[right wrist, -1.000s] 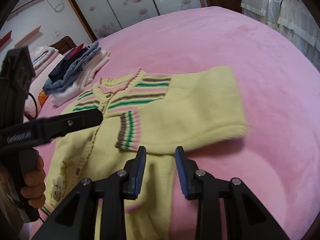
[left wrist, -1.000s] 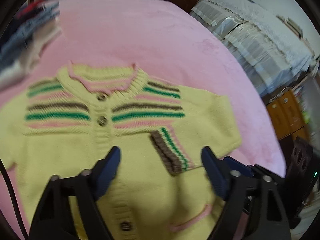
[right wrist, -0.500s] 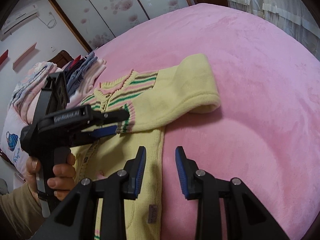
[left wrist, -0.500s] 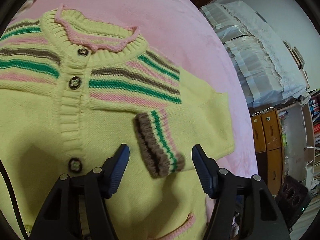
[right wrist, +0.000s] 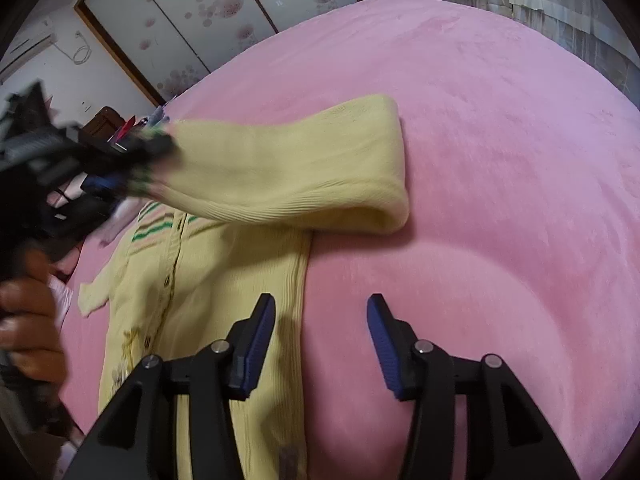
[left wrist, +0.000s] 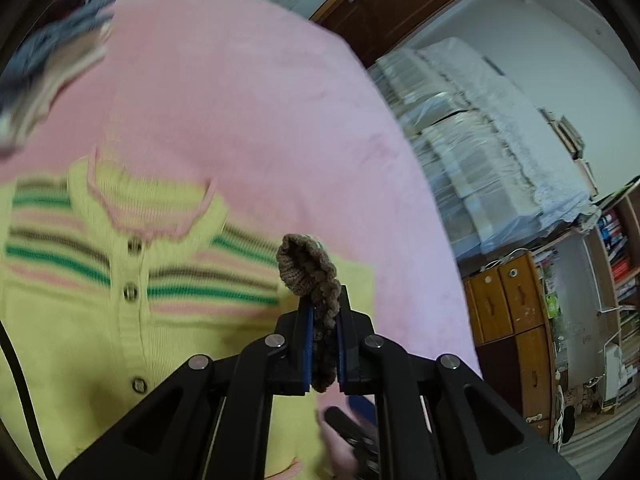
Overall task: Fold large clothes
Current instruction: 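Carry the sleeve cuff across the cardigan front toward the left tool, then lay the sleeve across the cardigan body and open the right tool, then grasp the cuff of the other sleeve with the left tool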
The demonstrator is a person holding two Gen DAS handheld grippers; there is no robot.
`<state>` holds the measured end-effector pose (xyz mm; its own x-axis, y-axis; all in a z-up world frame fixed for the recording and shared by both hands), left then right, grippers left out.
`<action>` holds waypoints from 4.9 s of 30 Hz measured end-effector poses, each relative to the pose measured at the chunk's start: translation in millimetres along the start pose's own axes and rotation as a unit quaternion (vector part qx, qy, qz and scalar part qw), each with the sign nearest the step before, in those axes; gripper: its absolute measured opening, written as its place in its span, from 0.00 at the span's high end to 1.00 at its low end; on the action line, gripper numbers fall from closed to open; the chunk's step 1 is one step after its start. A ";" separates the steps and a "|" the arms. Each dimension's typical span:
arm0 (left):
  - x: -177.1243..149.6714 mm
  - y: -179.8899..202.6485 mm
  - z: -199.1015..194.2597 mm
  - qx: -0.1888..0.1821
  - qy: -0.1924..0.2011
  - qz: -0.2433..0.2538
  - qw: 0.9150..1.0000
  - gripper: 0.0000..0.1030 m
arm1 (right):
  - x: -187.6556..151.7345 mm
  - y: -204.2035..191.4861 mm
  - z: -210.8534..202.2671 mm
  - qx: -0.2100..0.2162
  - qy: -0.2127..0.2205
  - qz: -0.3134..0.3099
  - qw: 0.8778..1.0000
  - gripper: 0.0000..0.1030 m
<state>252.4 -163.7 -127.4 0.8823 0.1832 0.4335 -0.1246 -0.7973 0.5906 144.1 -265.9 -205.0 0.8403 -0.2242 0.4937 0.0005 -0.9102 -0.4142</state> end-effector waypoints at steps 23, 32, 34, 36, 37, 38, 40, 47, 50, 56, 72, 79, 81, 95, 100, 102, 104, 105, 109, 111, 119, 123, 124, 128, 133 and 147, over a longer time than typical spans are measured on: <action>7.3 -205.9 -21.8 0.192 -0.041 -0.030 0.980 0.81 | 26.1 -31.7 40.4 -0.114 -0.024 -0.164 0.980 0.54; 11.4 -214.6 -41.9 0.119 -0.018 -0.055 0.991 0.43 | 62.7 -33.7 15.5 -0.012 -0.001 -0.084 0.996 0.50; 14.8 -219.5 -39.8 0.116 -0.015 -0.064 0.991 0.44 | 79.7 -24.3 24.7 -0.016 0.007 -0.060 0.998 0.50; 16.1 -222.4 -34.0 0.114 -0.019 -0.071 0.991 0.49 | 92.5 -13.1 39.8 -0.026 0.002 -0.036 0.999 0.50; 16.2 -223.2 -32.0 0.115 -0.022 -0.070 0.991 0.67 | 99.2 -6.3 52.1 -0.025 -0.006 -0.021 0.999 0.50; 15.3 -224.8 -30.4 0.119 -0.028 -0.066 0.990 0.85 | 101.1 -2.2 58.3 -0.025 -0.012 -0.014 1.000 0.50; 13.4 -221.2 -25.3 0.125 -0.031 -0.060 0.990 0.89 | 106.3 8.1 75.0 -0.030 -0.031 0.007 0.999 0.50; 25.9 -200.2 -59.1 0.134 0.021 -0.009 0.991 0.93 | 111.8 3.2 82.4 -0.012 -0.039 0.002 0.999 0.50; 30.1 -212.5 -69.0 0.145 0.038 -0.027 0.988 0.93 | 111.0 2.2 82.7 -0.015 -0.041 -0.003 0.999 0.50; 15.6 -238.1 -51.3 0.157 0.000 -0.043 0.987 0.93 | 111.7 -2.9 92.5 -0.021 -0.045 -0.020 0.999 0.60; 15.4 -177.6 -85.2 0.208 0.074 0.088 0.971 0.32 | 88.3 -42.2 55.6 -0.042 -0.017 -0.083 0.995 0.87; -2.9 -169.0 -44.5 0.203 0.010 0.050 0.978 0.35 | 49.4 -91.7 76.2 -0.032 -0.033 -0.133 0.990 0.87; -9.9 -184.5 -36.6 0.218 -0.003 0.039 0.975 0.44 | 49.6 -77.7 82.8 -0.058 -0.029 -0.125 0.990 0.91; -18.1 -194.7 -36.8 0.197 0.002 0.030 0.980 0.54 | 53.1 -27.2 57.5 -0.075 -0.007 -0.055 0.996 1.00; -18.7 -191.1 -48.4 0.198 0.007 0.023 0.980 0.48 | 49.3 -31.4 47.7 -0.078 -0.008 -0.053 0.996 0.97; -17.7 -188.2 -56.4 0.203 0.012 0.021 0.979 0.45 | 46.2 -34.6 40.2 -0.076 -0.009 -0.049 0.996 0.94; -18.8 -183.4 -66.0 0.203 0.017 0.020 0.979 0.44 | 42.2 -38.1 35.2 -0.072 -0.011 -0.043 0.996 0.91; -20.0 -181.1 -71.6 0.204 0.020 0.020 0.979 0.44 | 39.0 -40.0 31.4 -0.069 -0.012 -0.038 0.997 0.90; -26.0 -171.0 -95.8 0.210 0.032 0.026 0.977 0.37 | 23.2 -53.0 16.2 -0.064 -0.013 -0.039 0.997 0.90; -31.8 -167.2 -109.9 0.222 0.038 0.033 0.974 0.37 | 15.3 -59.8 8.9 -0.062 -0.015 -0.041 0.997 0.90; -60.7 -151.3 -157.6 0.236 0.043 0.052 0.969 0.35 | -12.3 -93.0 -24.4 -0.038 -0.016 -0.036 0.999 0.90; -77.5 -148.0 -183.7 0.231 0.050 0.052 0.970 0.29 | -21.4 -114.0 -37.4 -0.024 -0.015 -0.040 0.999 0.90; -79.8 -148.1 -187.6 0.229 0.051 0.053 0.971 0.28 | -23.6 -120.6 -40.1 -0.023 -0.015 -0.045 0.999 0.90; -89.1 -156.7 -206.8 0.222 0.056 0.044 0.972 0.28 | -29.7 -145.9 -44.0 -0.019 -0.016 -0.068 0.997 0.90; -97.2 -187.6 -223.4 0.216 0.058 0.016 0.975 0.28 | -37.6 -183.5 -39.8 -0.008 -0.020 -0.097 0.995 0.75; -111.9 -365.8 -236.7 0.084 0.136 -0.229 0.960 0.29 | -65.3 -288.3 34.2 0.015 -0.061 -0.194 0.979 0.69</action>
<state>91.8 243.6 -230.8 0.6736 0.6614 0.3299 0.3427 -0.6750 0.6534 107.6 23.0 -144.0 0.8329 0.1807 0.5231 0.3459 -0.9078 -0.2371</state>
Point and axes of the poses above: each gripper's, at about its wrist camera, not at the fingertips, and z roughly the way its jaws point, y to its right, x to its top, the point moved 9 cm from there along z, roughly the way its jaws point, and after that the axes turned 3 degrees about x, right-handed, at the moved point
